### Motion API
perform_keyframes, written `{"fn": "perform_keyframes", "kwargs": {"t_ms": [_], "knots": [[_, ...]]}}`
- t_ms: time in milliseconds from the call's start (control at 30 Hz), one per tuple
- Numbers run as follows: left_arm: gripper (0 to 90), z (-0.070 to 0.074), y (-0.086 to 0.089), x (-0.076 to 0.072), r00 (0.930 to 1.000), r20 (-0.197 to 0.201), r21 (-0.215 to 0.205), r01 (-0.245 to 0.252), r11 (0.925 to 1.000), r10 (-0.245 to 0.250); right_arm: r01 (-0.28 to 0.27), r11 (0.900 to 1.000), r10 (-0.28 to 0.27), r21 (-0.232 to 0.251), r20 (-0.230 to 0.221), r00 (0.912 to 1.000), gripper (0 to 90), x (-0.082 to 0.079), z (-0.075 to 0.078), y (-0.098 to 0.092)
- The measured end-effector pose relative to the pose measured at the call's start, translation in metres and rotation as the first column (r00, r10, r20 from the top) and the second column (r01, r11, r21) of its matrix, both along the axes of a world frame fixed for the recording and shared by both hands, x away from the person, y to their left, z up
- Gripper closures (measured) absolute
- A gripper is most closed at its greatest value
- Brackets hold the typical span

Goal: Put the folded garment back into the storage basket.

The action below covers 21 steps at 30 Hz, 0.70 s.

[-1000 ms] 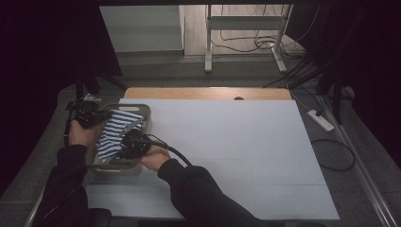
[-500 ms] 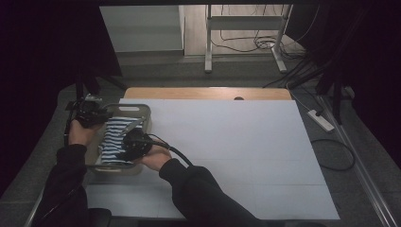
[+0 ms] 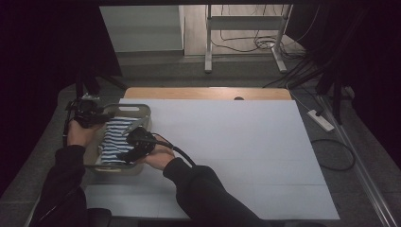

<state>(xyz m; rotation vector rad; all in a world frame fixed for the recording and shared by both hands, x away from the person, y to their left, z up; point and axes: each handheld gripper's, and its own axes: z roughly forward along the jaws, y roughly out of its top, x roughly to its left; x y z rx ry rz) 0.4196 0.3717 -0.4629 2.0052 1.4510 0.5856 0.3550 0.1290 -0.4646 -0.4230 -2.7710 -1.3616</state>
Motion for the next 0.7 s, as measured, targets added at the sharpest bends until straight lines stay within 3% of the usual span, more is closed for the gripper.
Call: {"fn": "perform_keyframes", "kwargs": {"t_ms": [100, 433, 700], "knots": [[37.0, 0.001, -0.001, -0.001, 0.9998, 0.007, -0.001, -0.016, 0.9999, 0.016, -0.001, 1.000, 0.001, -0.001, -0.003, 1.0000, 29.8, 0.000, 0.002, -0.002], [25.6, 0.003, -0.002, -0.004, 0.9991, 0.023, -0.090, -0.033, 0.9953, 0.035, 0.009, 1.000, -0.009, 0.011, -0.023, 0.9997, 20.1, 0.003, 0.006, -0.011], [15.1, 0.007, -0.009, -0.010, 0.9986, 0.042, -0.138, -0.026, 0.9901, 0.032, 0.019, 1.000, -0.019, 0.018, -0.048, 0.9987, 10.3, 0.006, 0.008, -0.017]]}}
